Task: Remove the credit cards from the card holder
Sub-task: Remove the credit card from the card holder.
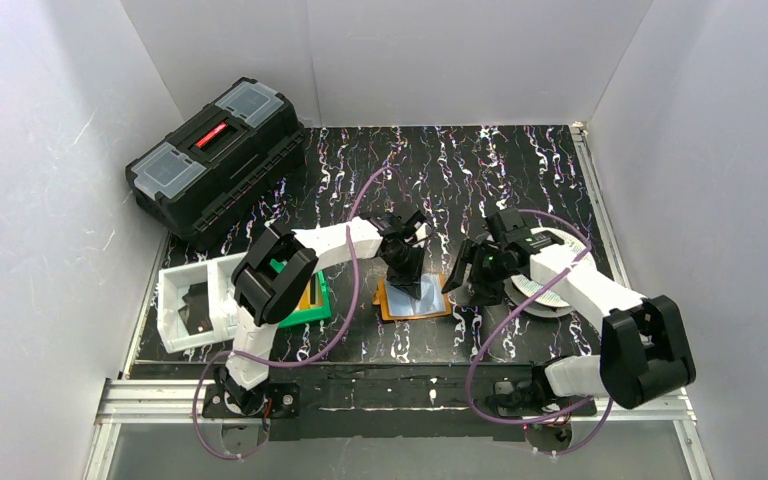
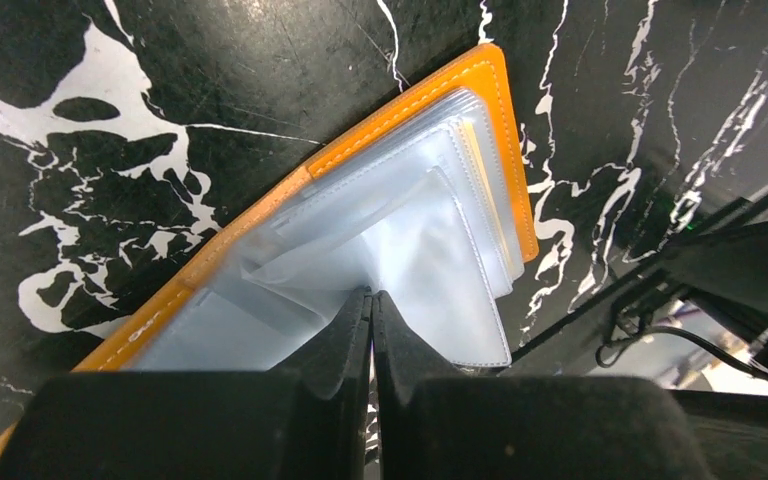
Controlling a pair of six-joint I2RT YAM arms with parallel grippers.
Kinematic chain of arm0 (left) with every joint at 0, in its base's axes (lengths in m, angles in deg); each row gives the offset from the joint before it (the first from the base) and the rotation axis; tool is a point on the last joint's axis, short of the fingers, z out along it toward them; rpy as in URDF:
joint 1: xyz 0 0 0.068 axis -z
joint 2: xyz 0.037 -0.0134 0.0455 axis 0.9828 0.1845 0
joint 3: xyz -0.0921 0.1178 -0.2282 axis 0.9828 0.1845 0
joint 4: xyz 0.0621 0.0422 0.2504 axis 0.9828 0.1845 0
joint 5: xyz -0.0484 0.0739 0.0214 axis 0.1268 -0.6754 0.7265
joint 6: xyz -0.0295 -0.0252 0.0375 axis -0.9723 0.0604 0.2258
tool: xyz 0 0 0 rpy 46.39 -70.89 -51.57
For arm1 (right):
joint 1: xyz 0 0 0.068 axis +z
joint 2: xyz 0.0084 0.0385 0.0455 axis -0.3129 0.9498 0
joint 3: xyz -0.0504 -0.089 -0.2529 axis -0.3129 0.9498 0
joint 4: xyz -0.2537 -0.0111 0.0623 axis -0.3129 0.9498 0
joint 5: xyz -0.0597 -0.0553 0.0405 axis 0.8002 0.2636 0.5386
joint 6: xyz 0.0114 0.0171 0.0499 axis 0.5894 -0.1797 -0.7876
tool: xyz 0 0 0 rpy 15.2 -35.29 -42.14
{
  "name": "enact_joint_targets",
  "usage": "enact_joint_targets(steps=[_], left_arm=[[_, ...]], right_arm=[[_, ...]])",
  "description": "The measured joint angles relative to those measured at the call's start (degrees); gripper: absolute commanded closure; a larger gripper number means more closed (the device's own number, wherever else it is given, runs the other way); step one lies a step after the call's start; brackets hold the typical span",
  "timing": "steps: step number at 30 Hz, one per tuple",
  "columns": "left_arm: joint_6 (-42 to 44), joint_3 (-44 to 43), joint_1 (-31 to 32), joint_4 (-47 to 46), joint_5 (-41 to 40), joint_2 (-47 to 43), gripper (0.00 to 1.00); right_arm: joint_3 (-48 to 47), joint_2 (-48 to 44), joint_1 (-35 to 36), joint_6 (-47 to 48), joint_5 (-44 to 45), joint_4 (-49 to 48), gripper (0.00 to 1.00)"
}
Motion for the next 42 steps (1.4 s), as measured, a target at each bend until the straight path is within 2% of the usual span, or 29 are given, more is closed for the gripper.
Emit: enact_joint_targets(steps=[3, 7, 17, 21, 23, 26, 27, 28, 32, 33, 37, 42], left_arm=[[-0.2, 1.0, -1.3, -1.4, 3.4, 0.1, 1.0], [-0.2, 1.4, -2.2, -2.1, 5.8, 0.5, 1.0], [-0.3, 2.2, -3.0, -3.4, 8.2, 0.6, 1.0], [-0.3, 2.3, -3.2, -3.6, 8.6, 0.6, 1.0], [-0.3, 2.3, -3.2, -3.6, 8.7, 0.6, 1.0], [-0.2, 2.3, -3.2, -3.6, 8.7, 0.6, 1.0], [-0.1, 2.3, -3.2, -3.5, 8.7, 0.6, 0.99], [-0.1, 2.3, -3.2, -3.5, 8.7, 0.5, 0.94], [0.0, 2.0, -3.1, -2.7, 8.6, 0.4, 0.69], [0.0, 2.0, -3.1, -2.4, 8.3, 0.2, 0.67], [0.1, 2.0, -2.7, -0.5, 5.6, -1.4, 0.64], [-0.1, 3.4, -3.0, 2.8, -0.3, -4.8, 0.68]], right_arm=[[-0.5, 2.8, 2.5, -0.4, -1.0, -1.7, 0.41], [-0.8, 5.3, 4.5, -1.1, -1.4, -3.3, 0.5], [-2.8, 10.9, 6.3, -2.6, -2.8, -7.4, 0.6], [-3.3, 13.8, 6.7, -3.3, -3.6, -9.2, 0.68], [-3.3, 15.0, 6.8, -3.5, -3.9, -9.9, 0.73], [-3.7, 16.4, 6.9, -4.0, -4.0, -10.2, 0.88], [-3.9, 16.7, 6.9, -4.2, -4.0, -10.4, 0.96], [-3.9, 17.0, 6.9, -4.4, -4.0, -10.5, 0.99], [-3.9, 17.1, 6.9, -5.1, -3.7, -10.9, 0.99], [-3.9, 17.0, 6.9, -5.2, -3.4, -10.9, 0.99], [-3.4, 15.5, 7.0, -6.0, -1.6, -10.9, 0.99], [-3.4, 10.7, 7.0, -6.0, 1.4, -10.4, 0.99]])
